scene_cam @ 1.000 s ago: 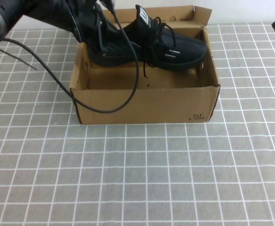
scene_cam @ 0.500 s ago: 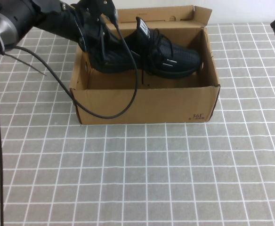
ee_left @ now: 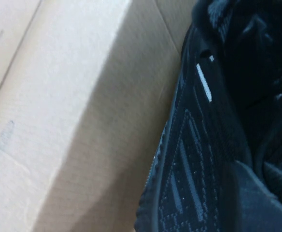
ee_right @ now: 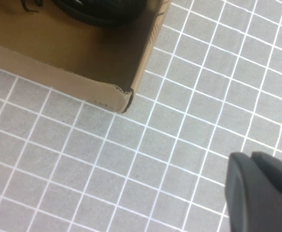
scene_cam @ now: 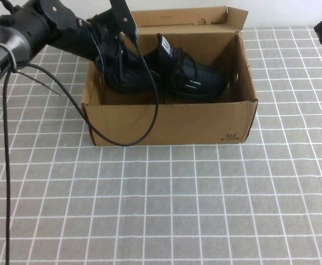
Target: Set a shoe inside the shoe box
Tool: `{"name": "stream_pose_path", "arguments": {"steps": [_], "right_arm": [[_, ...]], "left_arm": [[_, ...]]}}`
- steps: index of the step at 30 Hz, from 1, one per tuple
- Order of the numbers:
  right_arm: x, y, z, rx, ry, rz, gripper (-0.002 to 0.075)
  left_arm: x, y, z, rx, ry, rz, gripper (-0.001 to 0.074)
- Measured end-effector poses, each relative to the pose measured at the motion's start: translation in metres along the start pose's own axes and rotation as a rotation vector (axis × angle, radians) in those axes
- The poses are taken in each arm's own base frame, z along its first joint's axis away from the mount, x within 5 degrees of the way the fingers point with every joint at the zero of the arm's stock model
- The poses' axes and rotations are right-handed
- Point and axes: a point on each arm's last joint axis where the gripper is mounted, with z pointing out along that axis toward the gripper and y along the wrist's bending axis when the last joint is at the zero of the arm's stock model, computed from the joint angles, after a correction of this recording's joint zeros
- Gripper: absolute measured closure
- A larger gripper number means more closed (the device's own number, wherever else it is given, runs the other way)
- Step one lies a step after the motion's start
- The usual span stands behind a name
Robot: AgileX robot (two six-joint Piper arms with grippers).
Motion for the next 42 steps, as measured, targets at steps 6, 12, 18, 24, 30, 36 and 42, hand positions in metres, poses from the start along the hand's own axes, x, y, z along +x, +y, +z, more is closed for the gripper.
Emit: {"name": "stream_pose_path", "arguments": {"steps": [6, 12, 18, 24, 30, 36, 42], "right_arm": [[0.000, 0.001, 0.000, -0.015, 0.000, 0.005, 0.0742], [0.000, 0.002, 0.000, -0.024, 0.000, 0.002, 0.0742], [0.000, 0.003, 0.000, -0.028, 0.000, -0.001, 0.0742], [0.000, 0.003, 0.000, -0.033, 0.000, 0.001, 0.0742], [0.000, 0.003, 0.000, -0.036, 0.000, 0.000, 0.0742], [0.000, 0.003, 0.000, -0.038, 0.000, 0.001, 0.0742], [0.000, 0.004, 0.000, -0.044, 0.000, 0.003, 0.0742]], "left_arm": [[0.006, 0.001, 0.002, 0.001, 0.005, -0.012, 0.0702], [0.006, 0.005, 0.000, -0.017, -0.034, -0.056, 0.0702], [0.003, 0.005, 0.003, -0.016, -0.087, -0.060, 0.0702], [0.008, 0.003, 0.014, -0.004, -0.100, -0.075, 0.0702], [0.015, 0.000, 0.025, 0.003, -0.098, -0.091, 0.0702], [0.017, 0.001, 0.028, -0.014, -0.099, -0.095, 0.0702], [0.017, 0.003, 0.028, -0.028, -0.101, -0.078, 0.0661]]}}
